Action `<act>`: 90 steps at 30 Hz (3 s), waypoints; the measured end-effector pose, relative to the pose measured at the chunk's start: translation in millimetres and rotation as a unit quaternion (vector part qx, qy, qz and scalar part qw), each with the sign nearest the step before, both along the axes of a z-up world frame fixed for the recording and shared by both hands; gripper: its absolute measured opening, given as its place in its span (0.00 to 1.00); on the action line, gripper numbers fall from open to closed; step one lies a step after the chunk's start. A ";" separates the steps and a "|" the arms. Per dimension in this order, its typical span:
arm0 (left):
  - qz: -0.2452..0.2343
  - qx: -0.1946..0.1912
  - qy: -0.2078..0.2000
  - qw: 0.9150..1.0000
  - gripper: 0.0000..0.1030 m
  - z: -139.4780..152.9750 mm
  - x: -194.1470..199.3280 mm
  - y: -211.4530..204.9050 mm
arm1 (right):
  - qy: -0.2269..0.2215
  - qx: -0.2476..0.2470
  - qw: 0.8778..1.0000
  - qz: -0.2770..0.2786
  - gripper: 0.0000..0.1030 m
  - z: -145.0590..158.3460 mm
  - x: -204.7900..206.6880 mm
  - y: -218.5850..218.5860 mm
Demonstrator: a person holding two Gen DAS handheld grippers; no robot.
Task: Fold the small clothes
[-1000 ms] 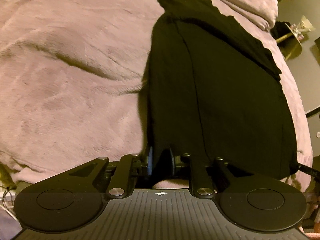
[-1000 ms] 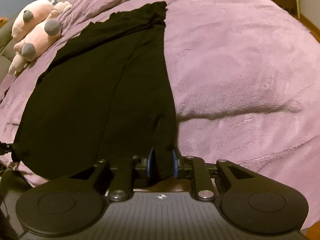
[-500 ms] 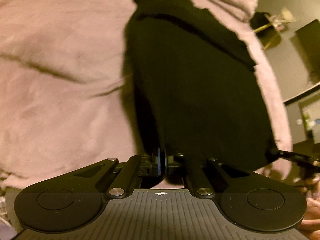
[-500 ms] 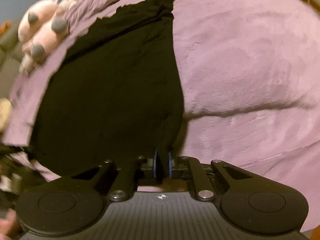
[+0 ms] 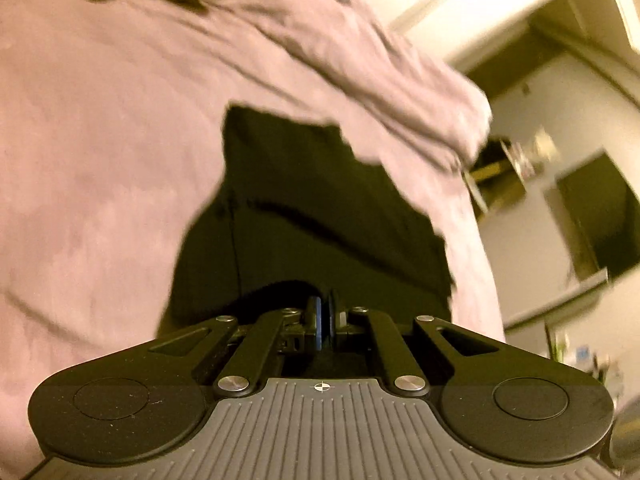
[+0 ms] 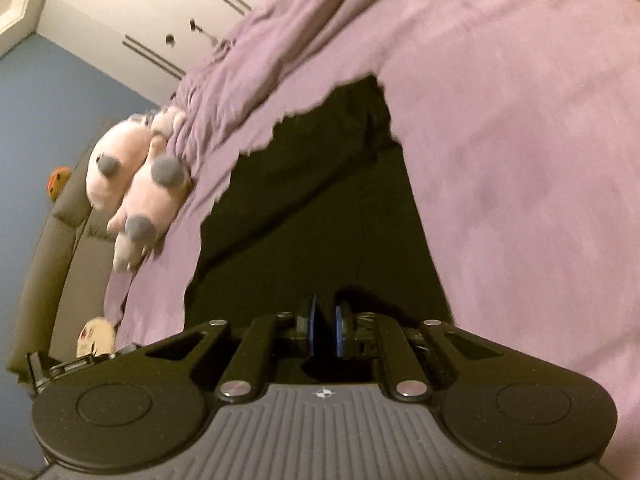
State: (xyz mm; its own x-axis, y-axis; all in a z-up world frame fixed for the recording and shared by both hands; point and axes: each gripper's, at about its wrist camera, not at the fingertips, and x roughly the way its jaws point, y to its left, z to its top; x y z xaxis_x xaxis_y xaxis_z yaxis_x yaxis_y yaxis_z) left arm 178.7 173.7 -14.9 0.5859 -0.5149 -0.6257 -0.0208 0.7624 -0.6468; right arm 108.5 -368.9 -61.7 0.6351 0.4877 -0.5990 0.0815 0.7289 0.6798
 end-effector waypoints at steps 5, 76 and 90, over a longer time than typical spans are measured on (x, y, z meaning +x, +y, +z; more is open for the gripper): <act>0.080 -0.019 0.016 0.997 0.04 -17.7 50.8 18.0 | 0.001 -0.005 0.998 -0.064 0.08 -6.5 56.4 -7.2; -0.082 0.189 -0.184 0.961 0.09 -6.7 93.1 -18.0 | -0.117 -0.212 0.970 -0.004 0.07 3.9 103.1 25.3; 0.036 0.231 -0.170 0.957 0.10 15.0 188.6 -36.3 | -0.168 -0.260 0.950 -0.044 0.07 43.6 191.9 47.5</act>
State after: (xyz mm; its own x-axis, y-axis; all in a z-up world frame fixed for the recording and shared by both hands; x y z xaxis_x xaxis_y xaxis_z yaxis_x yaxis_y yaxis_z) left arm 367.3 137.4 0.1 0.8193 -0.1796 -0.5445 0.0677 0.9733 -0.2191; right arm 300.4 -321.4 -18.1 0.8571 0.1182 -0.5014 -0.0006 0.9736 0.2285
